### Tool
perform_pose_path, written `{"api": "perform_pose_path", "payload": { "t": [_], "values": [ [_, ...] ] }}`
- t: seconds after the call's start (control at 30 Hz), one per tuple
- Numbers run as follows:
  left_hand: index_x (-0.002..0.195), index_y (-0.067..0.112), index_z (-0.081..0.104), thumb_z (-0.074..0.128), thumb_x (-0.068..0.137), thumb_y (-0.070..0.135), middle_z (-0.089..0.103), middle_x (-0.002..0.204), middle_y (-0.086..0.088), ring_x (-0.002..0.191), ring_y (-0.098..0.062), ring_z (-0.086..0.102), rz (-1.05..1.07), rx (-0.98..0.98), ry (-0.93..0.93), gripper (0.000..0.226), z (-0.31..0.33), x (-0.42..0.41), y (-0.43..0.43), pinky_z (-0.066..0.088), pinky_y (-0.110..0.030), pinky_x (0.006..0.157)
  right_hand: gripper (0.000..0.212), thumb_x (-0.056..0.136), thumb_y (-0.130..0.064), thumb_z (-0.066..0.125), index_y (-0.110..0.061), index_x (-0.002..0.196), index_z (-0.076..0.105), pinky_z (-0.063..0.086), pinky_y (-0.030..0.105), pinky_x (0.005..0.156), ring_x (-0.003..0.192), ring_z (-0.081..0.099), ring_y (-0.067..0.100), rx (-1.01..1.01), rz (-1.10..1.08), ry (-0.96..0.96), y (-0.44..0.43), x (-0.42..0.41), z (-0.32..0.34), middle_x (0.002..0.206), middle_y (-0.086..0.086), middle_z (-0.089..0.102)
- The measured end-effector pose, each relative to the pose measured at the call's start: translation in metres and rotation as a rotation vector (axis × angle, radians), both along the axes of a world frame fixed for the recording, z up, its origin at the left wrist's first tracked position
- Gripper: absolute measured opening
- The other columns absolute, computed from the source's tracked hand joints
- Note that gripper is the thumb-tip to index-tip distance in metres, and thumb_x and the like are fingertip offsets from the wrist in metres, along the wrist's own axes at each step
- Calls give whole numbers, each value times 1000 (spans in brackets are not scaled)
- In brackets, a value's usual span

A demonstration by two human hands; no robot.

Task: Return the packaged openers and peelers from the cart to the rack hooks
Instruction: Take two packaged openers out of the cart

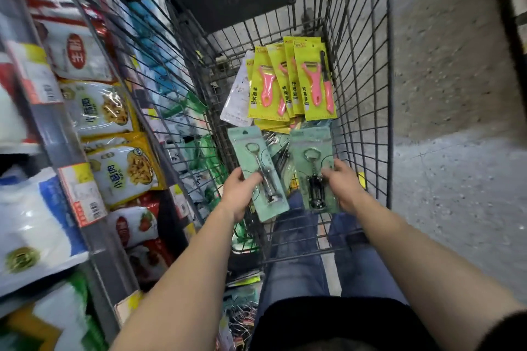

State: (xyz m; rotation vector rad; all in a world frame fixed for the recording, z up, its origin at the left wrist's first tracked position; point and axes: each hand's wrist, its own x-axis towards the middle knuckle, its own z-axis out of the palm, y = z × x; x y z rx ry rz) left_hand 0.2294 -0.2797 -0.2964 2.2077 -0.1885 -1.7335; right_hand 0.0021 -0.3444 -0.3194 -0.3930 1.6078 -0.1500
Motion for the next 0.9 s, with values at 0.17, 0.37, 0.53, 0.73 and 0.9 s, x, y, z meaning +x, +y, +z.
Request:
{"api": "perform_pose_path", "payload": {
  "t": [0.17, 0.37, 0.53, 0.73, 0.9],
  "values": [
    [124, 25, 63, 65, 100, 24, 73, 123, 4, 107, -11, 67, -24, -103, -46, 24, 44, -5, 7, 49, -33, 97, 44, 103, -14, 56, -7, 145, 46, 44, 27, 90, 102, 55, 15, -112, 62, -82, -10, -11, 46, 131, 0, 55],
    [130, 22, 66, 65, 102, 31, 72, 125, 3, 110, -13, 67, -25, -197, -160, 30, 107, -14, 17, 49, -31, 95, 52, 97, -28, 67, -9, 143, 50, 52, 29, 89, 109, 62, 16, -229, 186, -225, -32, -17, 99, 134, -2, 60],
    [112, 20, 67, 69, 101, 30, 72, 109, 3, 96, -12, 67, 110, -289, -330, 15, 176, -43, 44, 48, -17, 75, 18, 96, -18, 67, -9, 112, 67, 48, 27, 85, 102, 62, 17, -312, 374, -333, -31, -21, 152, 114, 3, 70],
    [122, 22, 68, 72, 98, 33, 74, 115, 8, 101, -6, 70, 340, -388, -410, 27, 235, -88, 114, 54, -18, 82, 72, 70, -47, 85, -13, 130, 63, 44, 50, 111, 120, 65, 24, -340, 581, -570, -16, -31, 152, 129, 5, 70],
    [118, 29, 70, 78, 93, 33, 76, 114, 13, 102, -6, 74, 597, -471, -457, 27, 264, -130, 186, 58, -26, 88, 30, 85, -22, 80, -9, 109, 68, 52, 36, 101, 99, 70, 13, -352, 794, -587, 17, -27, 267, 105, 3, 76]
  ]
}}
